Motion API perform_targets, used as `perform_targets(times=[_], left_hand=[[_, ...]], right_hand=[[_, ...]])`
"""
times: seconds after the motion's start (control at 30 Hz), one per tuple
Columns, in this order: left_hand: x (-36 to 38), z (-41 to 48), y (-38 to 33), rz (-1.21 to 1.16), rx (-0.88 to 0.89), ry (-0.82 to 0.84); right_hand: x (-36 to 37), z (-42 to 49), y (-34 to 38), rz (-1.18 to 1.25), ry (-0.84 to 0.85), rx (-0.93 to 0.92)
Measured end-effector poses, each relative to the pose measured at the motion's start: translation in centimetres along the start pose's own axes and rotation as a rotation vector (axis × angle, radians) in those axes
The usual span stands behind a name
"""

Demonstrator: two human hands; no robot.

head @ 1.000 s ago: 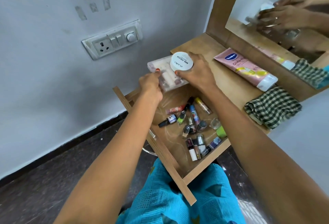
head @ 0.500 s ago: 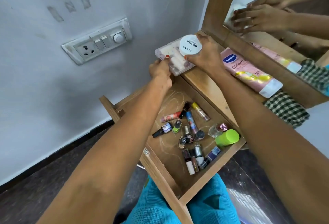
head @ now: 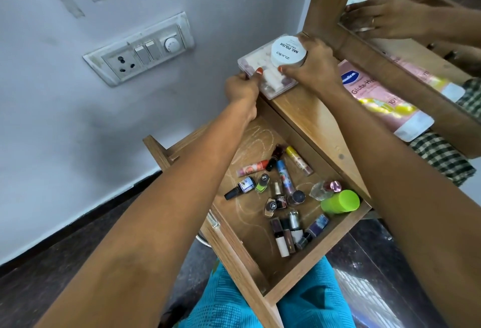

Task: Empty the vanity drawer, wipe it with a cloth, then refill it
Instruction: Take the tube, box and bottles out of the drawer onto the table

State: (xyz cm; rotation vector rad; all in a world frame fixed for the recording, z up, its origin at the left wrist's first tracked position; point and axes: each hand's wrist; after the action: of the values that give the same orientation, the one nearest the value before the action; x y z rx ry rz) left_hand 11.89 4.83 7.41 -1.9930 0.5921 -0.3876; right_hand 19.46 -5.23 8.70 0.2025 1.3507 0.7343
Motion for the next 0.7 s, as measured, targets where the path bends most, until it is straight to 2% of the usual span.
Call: perform_targets(times=[0.3, 0.47, 0.63, 0.7], left_hand=[[-0.8, -0.7, 0.1, -0.033, -0.006, 0.023], [-1.8, -2.6, 0.8, -0.013, 0.003, 0.057], [-3.2, -6.4, 2.6, 0.092, 0.045, 0.172], [-3.6, -8.1, 4.1, 0.15, 0.053, 0.256]], right_hand=[[0.3, -0.5, 0.1, -0.01, 0.024, 0.027], [-1.2, -2.8, 0.2, 0.033, -0.04, 0.017], [-3.0, -6.5, -0.4, 0.082, -0.095, -0.022], [-3.9, -8.3, -0.9, 0.156, -0.092, 0.018]])
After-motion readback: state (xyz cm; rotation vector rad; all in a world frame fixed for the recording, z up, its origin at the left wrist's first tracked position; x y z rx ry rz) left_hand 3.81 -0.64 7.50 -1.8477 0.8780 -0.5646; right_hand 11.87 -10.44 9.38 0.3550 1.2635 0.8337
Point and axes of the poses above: each hand's wrist, its own z-axis towards the middle knuckle, its own x-axis out of the palm, y = z × x, and after that the axes turned 9 degrees about -y, right-handed
